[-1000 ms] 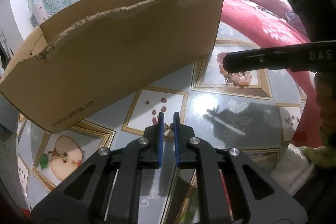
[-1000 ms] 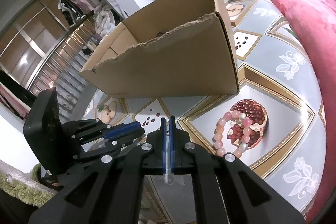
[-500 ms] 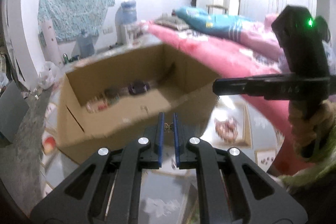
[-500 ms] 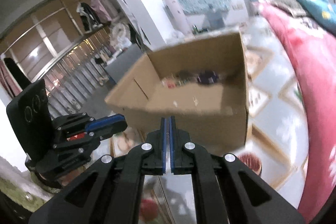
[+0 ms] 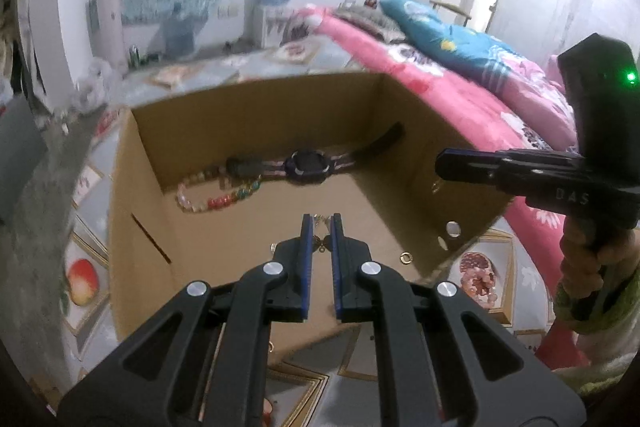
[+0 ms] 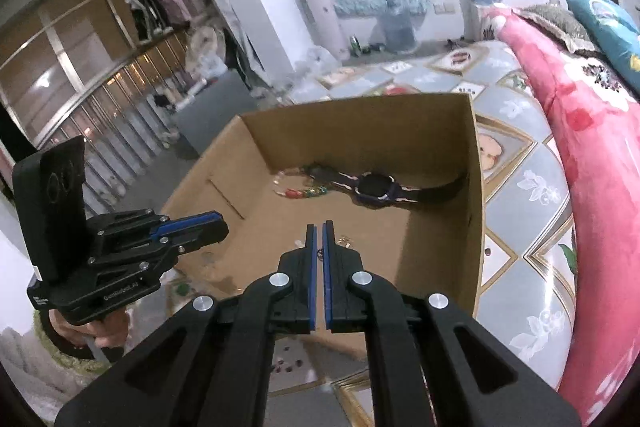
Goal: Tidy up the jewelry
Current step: 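Carry the gold charm over the box and open the left gripper, then reach the right gripper to the peach bead bracelet and close on it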
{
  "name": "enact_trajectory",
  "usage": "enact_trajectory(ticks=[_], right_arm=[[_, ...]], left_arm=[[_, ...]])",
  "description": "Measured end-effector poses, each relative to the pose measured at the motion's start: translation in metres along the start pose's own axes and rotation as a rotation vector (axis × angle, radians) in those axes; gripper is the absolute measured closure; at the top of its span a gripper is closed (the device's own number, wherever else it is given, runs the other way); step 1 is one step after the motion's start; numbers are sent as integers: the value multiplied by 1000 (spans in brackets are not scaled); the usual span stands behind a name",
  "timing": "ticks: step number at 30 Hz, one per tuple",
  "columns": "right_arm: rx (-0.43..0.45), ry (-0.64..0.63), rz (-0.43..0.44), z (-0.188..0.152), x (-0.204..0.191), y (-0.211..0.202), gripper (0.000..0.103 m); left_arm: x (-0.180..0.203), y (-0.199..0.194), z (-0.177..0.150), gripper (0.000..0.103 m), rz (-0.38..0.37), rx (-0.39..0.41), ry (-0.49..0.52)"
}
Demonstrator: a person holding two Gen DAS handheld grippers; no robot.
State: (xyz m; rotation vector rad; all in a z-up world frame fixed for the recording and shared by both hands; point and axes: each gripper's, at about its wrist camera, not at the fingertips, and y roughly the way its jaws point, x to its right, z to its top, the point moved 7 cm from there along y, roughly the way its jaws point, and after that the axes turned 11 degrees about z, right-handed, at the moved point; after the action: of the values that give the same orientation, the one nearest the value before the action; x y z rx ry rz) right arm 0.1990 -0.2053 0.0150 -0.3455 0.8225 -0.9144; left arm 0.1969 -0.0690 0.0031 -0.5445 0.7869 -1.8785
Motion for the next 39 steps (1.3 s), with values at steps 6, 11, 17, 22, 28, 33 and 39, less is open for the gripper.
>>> enact_trajectory(ticks=[6, 11, 17, 22, 28, 33, 39], right_arm=[[-9, 27, 3, 3, 10, 2, 80], [39, 8, -12, 8, 8, -17, 77], [154, 0, -65, 4, 12, -79, 77], [178, 54, -150, -23, 30, -118, 77], [85, 219, -165, -81, 61, -112, 77], [-54, 297, -178, -130, 73, -78, 77], [-162, 253, -221, -154, 72, -46, 78]], left_arm=[[-8, 15, -5, 70, 5, -30, -32], [-11, 7, -5, 69, 19, -9, -43], [-10, -29, -4, 64, 13, 85, -42], [0, -63, -17, 54, -16, 157, -22], [20, -89, -47, 41, -63, 176, 25], [35, -80, -76, 36, -58, 104, 56], [43, -37, -117, 36, 54, -64, 65]])
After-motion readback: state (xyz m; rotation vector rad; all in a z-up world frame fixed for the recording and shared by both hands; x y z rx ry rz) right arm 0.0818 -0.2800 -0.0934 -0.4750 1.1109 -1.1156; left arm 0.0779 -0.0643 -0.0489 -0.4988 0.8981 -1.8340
